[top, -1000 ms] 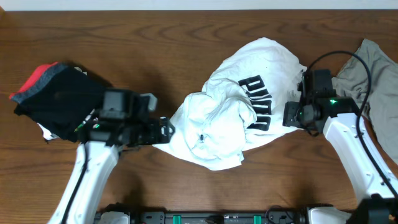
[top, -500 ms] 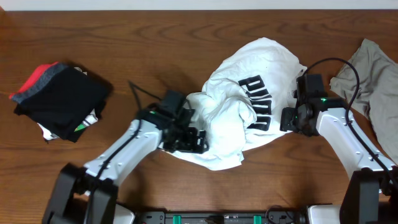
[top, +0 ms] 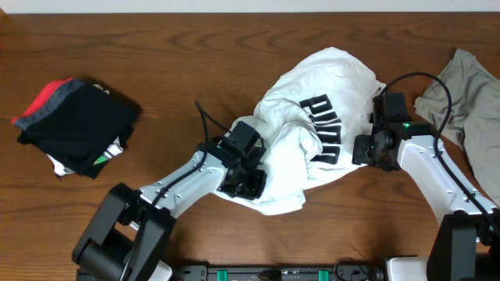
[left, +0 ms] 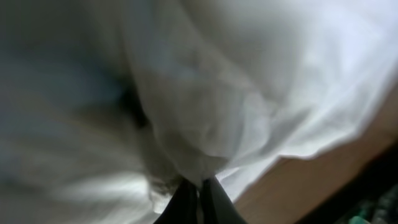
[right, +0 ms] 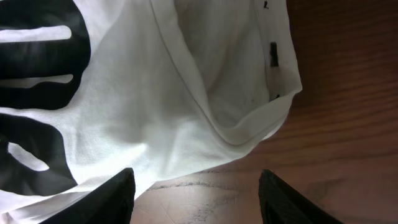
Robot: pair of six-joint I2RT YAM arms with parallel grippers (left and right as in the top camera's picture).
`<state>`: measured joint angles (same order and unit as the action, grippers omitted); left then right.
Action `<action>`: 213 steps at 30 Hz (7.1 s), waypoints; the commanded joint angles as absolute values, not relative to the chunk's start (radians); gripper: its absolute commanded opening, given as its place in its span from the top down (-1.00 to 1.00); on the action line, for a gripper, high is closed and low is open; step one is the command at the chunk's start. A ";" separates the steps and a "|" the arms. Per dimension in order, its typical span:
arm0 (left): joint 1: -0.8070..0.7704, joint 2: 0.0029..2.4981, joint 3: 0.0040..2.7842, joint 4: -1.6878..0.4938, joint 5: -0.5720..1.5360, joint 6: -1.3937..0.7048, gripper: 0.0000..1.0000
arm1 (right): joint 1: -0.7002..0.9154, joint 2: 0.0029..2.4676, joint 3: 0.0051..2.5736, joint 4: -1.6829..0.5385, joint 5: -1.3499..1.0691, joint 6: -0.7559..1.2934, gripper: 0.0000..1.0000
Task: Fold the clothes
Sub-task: 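Grasp the left edge of the t-shirt with the left gripper, then pull the t-shirt apart, left gripper left, right gripper right, then release and move the right gripper down to the shirt's lower right corner, then grasp the lower right hem with the right gripper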
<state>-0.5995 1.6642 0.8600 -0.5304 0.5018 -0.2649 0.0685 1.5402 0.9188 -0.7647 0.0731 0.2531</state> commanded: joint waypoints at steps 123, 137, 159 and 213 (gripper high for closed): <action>-0.117 0.999 0.926 -0.653 -0.323 -0.265 0.87 | 0.425 1.536 0.616 -0.230 -0.137 0.164 0.11; -0.117 0.999 0.926 -0.653 -0.323 -0.265 0.87 | 0.426 1.645 0.615 -0.097 -0.126 0.228 0.97; -0.117 0.999 0.926 -0.653 -0.323 -0.265 0.87 | 0.300 1.006 0.913 -1.039 0.000 0.313 0.97; -0.117 0.999 0.926 -0.665 -0.286 -0.268 0.68 | 0.214 1.354 0.648 -0.778 0.109 0.617 0.04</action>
<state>-0.1204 0.9985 0.9020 -0.6556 -0.3126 -0.2653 0.2218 1.3247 0.6586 -0.7830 0.0731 0.5827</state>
